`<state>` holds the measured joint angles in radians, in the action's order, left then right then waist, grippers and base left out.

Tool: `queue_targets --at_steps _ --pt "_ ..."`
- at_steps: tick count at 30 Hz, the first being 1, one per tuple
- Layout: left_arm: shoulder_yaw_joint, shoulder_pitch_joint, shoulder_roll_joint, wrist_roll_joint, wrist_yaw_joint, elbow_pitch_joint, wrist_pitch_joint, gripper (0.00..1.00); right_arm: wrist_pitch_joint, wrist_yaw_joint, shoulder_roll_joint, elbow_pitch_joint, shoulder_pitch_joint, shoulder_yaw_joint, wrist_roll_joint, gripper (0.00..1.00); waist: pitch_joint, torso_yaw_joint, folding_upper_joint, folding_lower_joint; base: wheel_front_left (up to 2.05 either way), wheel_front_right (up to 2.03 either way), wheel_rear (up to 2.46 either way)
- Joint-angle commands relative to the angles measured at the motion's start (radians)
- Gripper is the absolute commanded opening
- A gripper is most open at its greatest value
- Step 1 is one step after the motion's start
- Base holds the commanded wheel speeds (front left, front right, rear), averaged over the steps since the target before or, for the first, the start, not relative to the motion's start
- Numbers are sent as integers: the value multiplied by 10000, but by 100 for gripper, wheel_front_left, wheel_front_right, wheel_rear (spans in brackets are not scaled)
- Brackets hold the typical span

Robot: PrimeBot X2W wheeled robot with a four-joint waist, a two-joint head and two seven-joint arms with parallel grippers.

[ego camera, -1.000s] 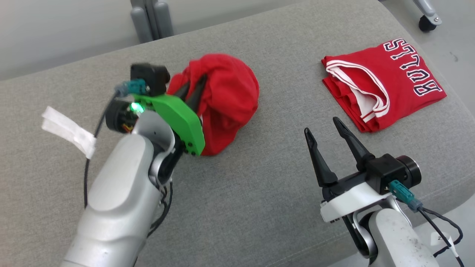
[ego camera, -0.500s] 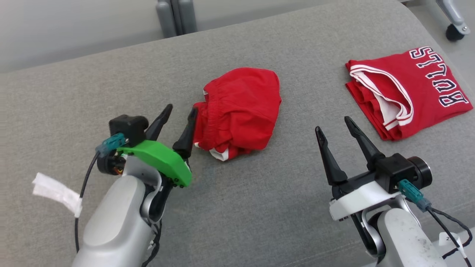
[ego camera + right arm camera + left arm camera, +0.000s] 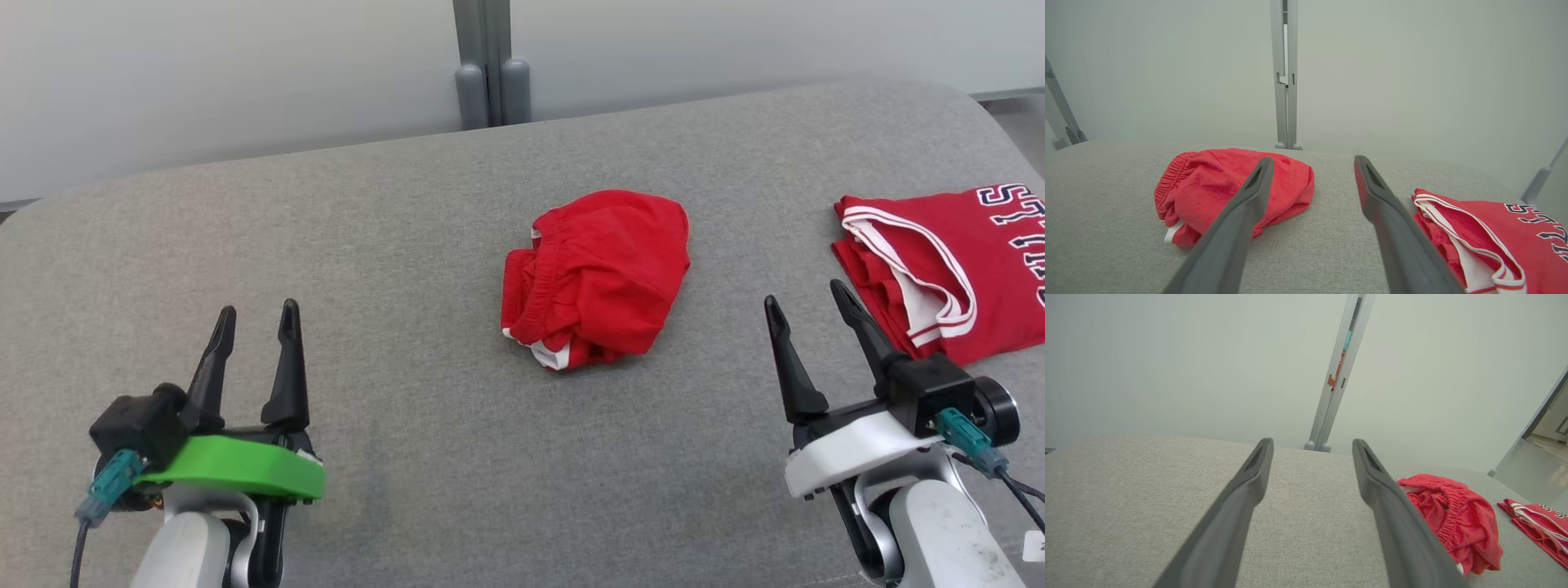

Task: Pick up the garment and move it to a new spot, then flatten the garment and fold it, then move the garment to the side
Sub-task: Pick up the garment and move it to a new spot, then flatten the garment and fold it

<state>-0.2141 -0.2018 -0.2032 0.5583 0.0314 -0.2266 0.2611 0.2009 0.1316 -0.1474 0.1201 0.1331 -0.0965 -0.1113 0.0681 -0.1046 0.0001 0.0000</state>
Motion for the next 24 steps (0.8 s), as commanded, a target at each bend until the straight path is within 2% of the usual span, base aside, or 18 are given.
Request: queue_targets --at_steps 1,5,15,24 --pt "203 332 8 -213 -9 188 41 100 -36 -19 -37 -7 -184 98 -26 100 -373 407 -1 0 0 0 0" --pt "626 1016 -25 -995 131 544 35 100 -172 -19 -21 18 -339 306 -124 100 -509 582 -1 0 0 0 0" --pt "1619 1992 564 -1723 530 524 38 100 -281 -19 -124 322 -647 609 -289 100 -694 864 -1 0 0 0 0" --pt "1928 2032 807 -2040 807 280 39 100 -259 -19 44 475 -714 693 -331 100 -697 895 -1 0 0 0 0"
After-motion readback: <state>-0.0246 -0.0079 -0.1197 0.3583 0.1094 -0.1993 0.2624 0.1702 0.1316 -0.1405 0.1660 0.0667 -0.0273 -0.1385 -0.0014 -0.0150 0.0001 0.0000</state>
